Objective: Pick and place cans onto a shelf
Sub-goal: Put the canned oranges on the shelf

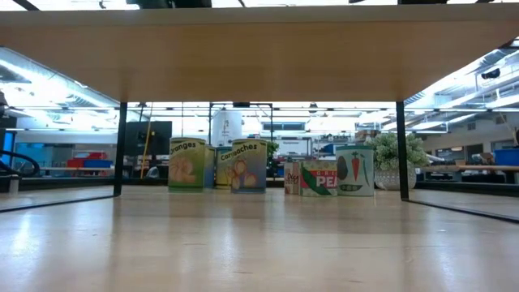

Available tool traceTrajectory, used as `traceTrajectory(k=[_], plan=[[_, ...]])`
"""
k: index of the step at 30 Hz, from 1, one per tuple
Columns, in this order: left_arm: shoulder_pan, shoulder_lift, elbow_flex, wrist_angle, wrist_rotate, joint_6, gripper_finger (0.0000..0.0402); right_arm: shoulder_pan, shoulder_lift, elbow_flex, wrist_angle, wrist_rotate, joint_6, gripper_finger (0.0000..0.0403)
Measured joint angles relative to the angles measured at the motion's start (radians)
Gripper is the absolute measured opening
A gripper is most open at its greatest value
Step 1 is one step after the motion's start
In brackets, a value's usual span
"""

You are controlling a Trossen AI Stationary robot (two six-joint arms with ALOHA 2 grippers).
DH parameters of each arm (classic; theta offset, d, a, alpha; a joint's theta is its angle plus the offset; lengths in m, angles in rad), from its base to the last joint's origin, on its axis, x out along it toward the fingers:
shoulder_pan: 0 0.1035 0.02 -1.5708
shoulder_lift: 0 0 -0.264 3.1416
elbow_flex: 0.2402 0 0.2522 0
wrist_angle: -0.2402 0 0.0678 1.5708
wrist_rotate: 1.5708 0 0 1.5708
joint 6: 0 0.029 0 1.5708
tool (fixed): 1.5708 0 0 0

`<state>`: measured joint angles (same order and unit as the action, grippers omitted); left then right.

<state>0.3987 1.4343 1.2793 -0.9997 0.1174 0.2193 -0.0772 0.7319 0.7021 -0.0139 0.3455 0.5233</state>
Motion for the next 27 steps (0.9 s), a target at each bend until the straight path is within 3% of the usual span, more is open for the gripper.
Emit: traceTrajectory(k=[14, 27], plan=[[0.064, 0.154, 0.001, 0.038, -0.017, 0.176, 0.0359, 0.0, 0.055, 0.0, 0.043, 0.0, 0.008, 0.0217], [0.071, 0.217, 0.0, 0.085, -0.014, 0.213, 0.0359, 0.0, 0.065, 0.0, 0.052, -0.001, 0.027, 0.0217]])
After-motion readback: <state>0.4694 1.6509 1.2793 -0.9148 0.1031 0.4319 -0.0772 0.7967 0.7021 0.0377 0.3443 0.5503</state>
